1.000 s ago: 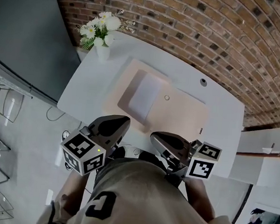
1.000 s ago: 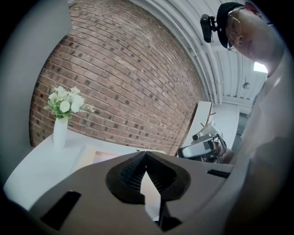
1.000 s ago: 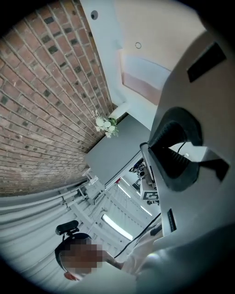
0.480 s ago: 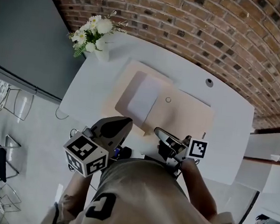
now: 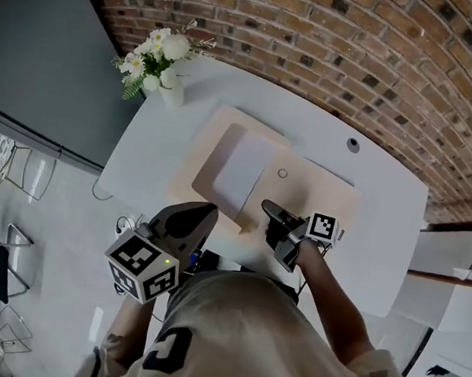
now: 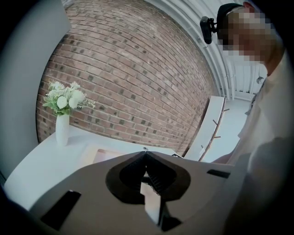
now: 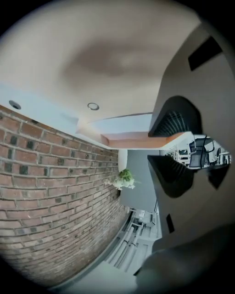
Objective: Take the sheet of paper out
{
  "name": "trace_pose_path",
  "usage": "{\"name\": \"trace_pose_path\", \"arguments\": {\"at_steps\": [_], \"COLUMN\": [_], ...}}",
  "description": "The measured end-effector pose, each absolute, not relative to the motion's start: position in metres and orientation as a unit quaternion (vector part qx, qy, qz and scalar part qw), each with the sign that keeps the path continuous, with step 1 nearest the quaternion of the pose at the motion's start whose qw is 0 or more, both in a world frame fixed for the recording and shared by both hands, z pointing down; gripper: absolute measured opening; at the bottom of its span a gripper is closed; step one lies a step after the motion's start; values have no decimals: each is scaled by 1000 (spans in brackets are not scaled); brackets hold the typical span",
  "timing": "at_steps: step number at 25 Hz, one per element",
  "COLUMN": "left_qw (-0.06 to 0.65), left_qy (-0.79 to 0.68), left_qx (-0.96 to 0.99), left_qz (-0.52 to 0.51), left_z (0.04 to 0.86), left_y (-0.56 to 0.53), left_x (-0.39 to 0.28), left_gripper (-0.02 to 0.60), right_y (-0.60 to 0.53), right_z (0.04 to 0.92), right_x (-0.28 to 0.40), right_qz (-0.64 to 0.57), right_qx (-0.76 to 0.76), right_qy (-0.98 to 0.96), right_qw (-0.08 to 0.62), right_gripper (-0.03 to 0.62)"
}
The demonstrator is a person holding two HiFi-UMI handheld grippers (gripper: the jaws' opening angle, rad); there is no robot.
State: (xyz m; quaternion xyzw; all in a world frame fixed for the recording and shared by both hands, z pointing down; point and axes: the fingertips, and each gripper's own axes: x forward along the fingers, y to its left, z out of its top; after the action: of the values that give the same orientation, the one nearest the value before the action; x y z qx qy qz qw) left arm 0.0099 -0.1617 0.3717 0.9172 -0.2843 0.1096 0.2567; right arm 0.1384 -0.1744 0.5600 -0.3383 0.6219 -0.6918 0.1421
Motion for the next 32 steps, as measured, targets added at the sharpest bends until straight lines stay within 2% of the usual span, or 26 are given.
{"name": "trace_pose_path", "arguments": {"at_steps": [2,3,8,17,32], "left_qw": [256,255,261,269,277], "left_qy": [-282,-283,-289,-299,-329], "left_qx": [918,918,915,909,899], "left_qz": [111,111,108,105,89], "left_z": [372,372,376,381,380], "left_y": [-162,-163,-162,-165,-176], "left_x": [11,10,3,-7,-31], "left_gripper": [14,14,14,14,14], "right_y": [-185,-190,-202,-213,-239], "right_z": [569,573,589,608,611], "right_x": [140,140,131,120,105], "right_qz": [-707,-712,-730,-734,-718], "right_qx": [-337,-336,-331,-333,-331], "right_qy": [602,596,580,587,610], "right_qw": [152,157,144,81,46], "right_gripper": [224,266,320,334,334]}}
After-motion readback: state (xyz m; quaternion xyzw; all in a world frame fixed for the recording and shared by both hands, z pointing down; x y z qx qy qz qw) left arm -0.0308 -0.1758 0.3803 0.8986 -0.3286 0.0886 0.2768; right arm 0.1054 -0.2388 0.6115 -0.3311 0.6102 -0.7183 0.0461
